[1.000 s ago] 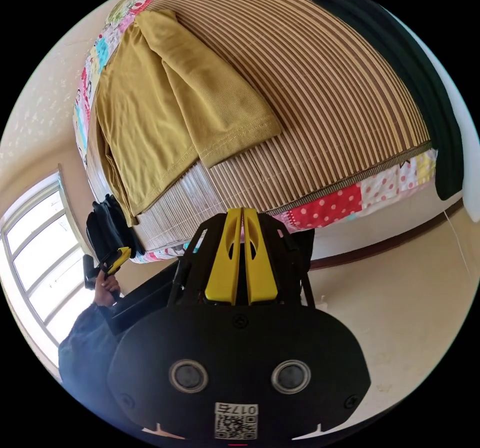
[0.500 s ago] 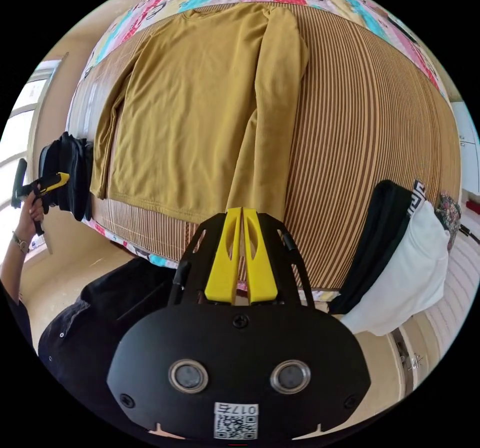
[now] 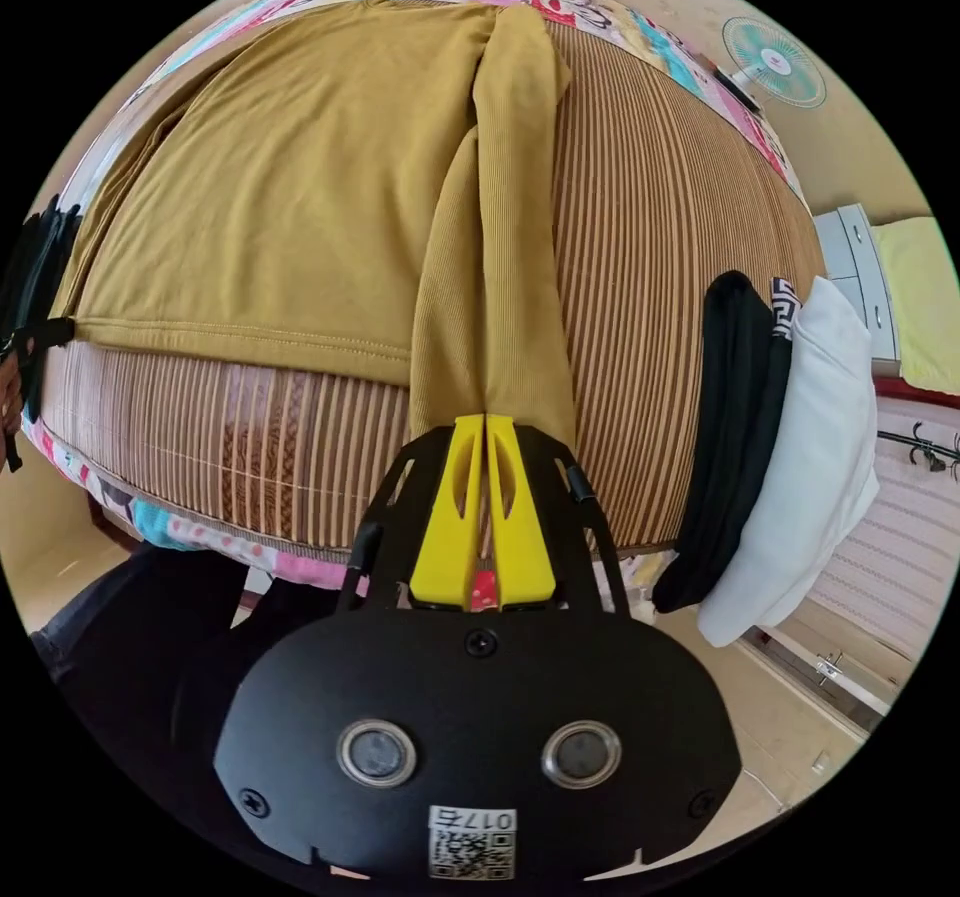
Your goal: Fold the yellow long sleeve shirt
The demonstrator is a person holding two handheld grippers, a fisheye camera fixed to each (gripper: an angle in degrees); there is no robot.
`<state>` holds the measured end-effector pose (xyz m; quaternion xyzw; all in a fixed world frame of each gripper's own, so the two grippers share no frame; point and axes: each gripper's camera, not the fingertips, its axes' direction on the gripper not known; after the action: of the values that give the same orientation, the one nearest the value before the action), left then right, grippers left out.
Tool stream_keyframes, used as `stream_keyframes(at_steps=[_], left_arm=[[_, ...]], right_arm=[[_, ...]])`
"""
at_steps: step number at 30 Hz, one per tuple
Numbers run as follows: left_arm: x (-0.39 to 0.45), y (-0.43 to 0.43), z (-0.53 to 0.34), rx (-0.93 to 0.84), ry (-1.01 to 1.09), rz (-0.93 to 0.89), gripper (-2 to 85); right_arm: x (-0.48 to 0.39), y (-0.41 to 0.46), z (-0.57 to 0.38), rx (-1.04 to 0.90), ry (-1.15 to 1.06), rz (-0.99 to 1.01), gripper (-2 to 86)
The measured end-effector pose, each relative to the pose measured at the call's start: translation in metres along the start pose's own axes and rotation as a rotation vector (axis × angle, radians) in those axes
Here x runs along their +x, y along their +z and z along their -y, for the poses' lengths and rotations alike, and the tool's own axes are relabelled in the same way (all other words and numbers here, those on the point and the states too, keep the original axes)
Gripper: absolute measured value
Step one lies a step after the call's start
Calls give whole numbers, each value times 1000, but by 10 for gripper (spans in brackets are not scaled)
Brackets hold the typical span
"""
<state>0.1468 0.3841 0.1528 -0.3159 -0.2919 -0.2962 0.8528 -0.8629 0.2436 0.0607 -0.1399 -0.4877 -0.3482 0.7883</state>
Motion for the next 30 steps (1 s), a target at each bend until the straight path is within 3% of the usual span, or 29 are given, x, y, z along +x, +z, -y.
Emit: stream_keyframes(at_steps=[3, 5, 7, 9, 12, 18, 23, 26, 30], left_arm=[[-9, 0, 4, -117, -9, 40, -4], [-12, -3, 1, -166, -7, 120, -5], [-18, -8, -3, -186, -4, 146, -5], [-29, -15, -10, -180, -8, 98, -5], [-41, -15, -21, -184, -23, 58, -6], [-47, 10, -41, -261, -68, 10, -6], [-37, 14, -35, -225, -122, -27, -5], [-29, 5, -13, -167, -67, -88, -6], [-6, -4, 13, -257, 51, 60, -6]], right_arm=[[37, 10, -5, -103, 118, -24, 3], [91, 8, -12, -181, 386, -41, 4], [135, -11, -22, -126, 574, 33, 6], [165, -39, -29, -22, 625, 83, 8], [187, -78, -34, 112, 540, 103, 16], [184, -44, -20, 76, 375, 500, 76], [129, 28, 19, -144, 199, 357, 87], [111, 28, 31, -114, 24, 234, 64], [99, 0, 34, -118, -305, 138, 38]])
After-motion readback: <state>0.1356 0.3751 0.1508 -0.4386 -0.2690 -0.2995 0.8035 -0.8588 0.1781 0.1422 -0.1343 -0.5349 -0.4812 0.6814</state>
